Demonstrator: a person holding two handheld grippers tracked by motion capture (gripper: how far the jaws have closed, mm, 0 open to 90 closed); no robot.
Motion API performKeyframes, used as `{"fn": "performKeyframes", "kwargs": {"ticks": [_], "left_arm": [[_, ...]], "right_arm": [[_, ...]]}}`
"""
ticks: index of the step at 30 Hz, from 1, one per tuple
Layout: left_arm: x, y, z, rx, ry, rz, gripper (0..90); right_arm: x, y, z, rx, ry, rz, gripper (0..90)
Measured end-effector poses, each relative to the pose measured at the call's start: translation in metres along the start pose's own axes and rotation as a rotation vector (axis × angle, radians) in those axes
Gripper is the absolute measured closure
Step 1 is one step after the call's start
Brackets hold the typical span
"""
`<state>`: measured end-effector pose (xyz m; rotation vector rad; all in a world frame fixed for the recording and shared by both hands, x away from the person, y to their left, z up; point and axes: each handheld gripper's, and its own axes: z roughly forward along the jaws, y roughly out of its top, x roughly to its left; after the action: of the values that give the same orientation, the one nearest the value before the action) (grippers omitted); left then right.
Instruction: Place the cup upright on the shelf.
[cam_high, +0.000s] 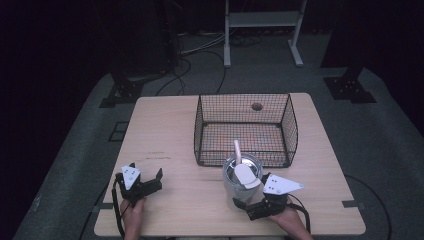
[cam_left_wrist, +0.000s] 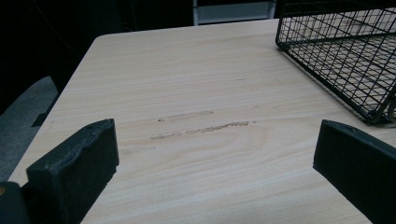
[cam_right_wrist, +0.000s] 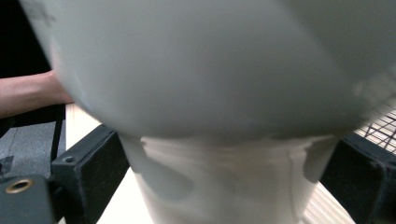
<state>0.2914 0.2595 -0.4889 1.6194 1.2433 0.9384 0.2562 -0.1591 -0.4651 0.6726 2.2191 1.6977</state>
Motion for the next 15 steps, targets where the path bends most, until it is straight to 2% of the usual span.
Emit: {"fn": "performKeyframes", "kwargs": {"ticks": [8,15], "left_arm": [[0.0,0.0,0.0,0.0,0.0,0.0,0.0],[0.0,0.0,0.0,0.001,0.001,0.0,0.0]], "right_arm": [[0.002,0.0,0.0077,-0.017,-0.011,0.0,6.5],[0.0022,0.0003,0.0109,-0.028,-0.024,-0.022,7.2]]}}
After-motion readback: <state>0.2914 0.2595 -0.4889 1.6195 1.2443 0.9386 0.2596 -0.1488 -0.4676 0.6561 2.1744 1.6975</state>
